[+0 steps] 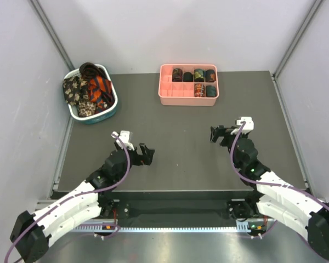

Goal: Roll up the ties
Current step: Grab a tie with the left arm

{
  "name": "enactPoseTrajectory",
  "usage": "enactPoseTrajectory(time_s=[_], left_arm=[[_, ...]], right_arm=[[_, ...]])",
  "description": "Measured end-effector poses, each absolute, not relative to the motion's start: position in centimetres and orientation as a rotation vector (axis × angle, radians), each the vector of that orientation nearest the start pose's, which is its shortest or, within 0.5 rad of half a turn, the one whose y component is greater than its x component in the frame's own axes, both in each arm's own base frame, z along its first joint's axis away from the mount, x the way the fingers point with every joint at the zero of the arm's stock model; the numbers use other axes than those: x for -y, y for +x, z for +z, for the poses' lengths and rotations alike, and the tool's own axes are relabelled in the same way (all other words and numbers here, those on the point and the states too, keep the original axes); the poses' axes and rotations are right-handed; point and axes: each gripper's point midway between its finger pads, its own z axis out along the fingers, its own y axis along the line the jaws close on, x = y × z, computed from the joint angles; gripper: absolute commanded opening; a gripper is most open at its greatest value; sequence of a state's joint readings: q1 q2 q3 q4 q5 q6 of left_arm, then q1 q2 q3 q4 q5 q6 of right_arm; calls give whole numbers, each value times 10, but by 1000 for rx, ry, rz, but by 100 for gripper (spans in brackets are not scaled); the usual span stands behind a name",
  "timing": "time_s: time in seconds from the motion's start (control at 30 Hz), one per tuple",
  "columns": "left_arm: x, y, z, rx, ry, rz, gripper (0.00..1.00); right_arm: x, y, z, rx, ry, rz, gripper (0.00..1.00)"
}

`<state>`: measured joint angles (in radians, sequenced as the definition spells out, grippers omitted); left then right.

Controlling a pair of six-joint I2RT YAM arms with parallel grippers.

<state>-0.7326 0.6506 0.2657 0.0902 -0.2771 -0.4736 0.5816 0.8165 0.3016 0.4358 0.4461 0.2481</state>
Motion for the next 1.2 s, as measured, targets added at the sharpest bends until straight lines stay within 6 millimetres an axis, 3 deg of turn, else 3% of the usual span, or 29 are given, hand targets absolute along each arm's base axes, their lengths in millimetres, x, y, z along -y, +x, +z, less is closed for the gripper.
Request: enactPoseTrajectory(time_s=[0.27,0.43,0.5,0.63,0.73,0.83,0.97,1.2], left_arm=[[168,233,116,-1939,56,-542,99],[155,243,116,-2007,-33,-416,99],[149,253,130,-2015,-84,-362,99],[126,287,177,-1975,-242,-271,99],[91,318,213,-1927,-399,-204,97],[50,345,235,-1902,-557,-149,95],[13,373,250,-1886,-694,-82,94],[-23,428,271,-1855,-808,-36,90]], right_arm=[[-119,300,176,-1655,57,266,100],[-118,300,176,-1655,43,256,100],[-118,300,176,-1655,41,253,100],[-118,300,176,-1655,40,253,100],[-118,300,176,-1655,39,253,100],[-119,300,176,-1655,36,257,99],[-122,299,176,-1658,22,273,98],[-127,298,175,-1661,3,293,98]])
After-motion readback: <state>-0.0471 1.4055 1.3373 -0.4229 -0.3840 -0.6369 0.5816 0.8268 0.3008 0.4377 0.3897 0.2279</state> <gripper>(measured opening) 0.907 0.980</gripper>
